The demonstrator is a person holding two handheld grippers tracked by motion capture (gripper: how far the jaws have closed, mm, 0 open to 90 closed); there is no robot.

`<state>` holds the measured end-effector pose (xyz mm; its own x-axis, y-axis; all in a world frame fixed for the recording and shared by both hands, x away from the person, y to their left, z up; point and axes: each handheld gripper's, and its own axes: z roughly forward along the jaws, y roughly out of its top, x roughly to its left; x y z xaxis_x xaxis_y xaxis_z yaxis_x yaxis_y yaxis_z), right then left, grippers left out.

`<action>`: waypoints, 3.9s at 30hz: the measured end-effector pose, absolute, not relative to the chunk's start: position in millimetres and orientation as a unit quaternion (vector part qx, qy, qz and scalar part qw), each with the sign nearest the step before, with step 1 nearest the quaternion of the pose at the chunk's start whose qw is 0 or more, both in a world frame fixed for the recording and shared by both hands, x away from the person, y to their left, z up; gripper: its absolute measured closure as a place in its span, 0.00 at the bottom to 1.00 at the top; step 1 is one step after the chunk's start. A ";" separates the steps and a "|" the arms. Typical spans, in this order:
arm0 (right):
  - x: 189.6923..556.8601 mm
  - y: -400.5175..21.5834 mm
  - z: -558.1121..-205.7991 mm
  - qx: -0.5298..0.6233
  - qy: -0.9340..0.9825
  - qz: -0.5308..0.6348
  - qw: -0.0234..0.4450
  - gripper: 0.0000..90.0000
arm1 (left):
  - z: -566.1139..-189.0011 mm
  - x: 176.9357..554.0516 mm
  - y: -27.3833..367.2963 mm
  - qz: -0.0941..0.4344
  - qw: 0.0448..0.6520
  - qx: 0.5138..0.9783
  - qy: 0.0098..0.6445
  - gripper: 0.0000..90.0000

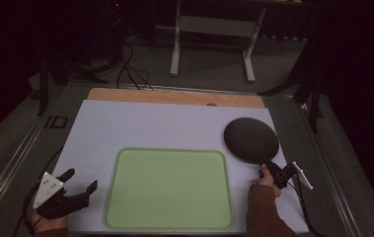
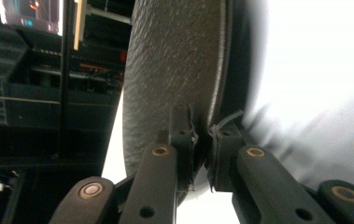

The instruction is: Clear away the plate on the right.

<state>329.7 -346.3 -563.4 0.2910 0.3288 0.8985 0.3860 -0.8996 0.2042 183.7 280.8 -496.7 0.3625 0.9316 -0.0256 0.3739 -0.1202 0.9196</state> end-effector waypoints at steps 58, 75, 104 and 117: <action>320.0 -314.9 -512.9 -0.692 -0.395 -0.587 0.145 0.96 | -497.0 184.5 280.4 0.302 0.461 0.684 0.478 0.16; 321.3 -286.3 -506.1 -0.651 -0.461 -0.576 0.180 0.96 | -496.8 184.3 280.5 0.302 0.461 0.684 0.477 0.16; 312.0 -247.2 -524.6 -0.615 -0.524 -0.539 0.236 0.96 | -496.9 184.3 280.8 0.302 0.460 0.685 0.478 0.16; 307.7 -237.3 -532.8 -0.611 -0.541 -0.521 0.251 0.96 | -496.9 185.5 280.1 0.302 0.460 0.685 0.478 0.16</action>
<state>307.7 -237.3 -532.8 -0.1281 0.3996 0.9077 0.9226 -0.2879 0.2569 185.5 280.1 -496.9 0.3608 0.9323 -0.0254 0.3756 -0.1203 0.9189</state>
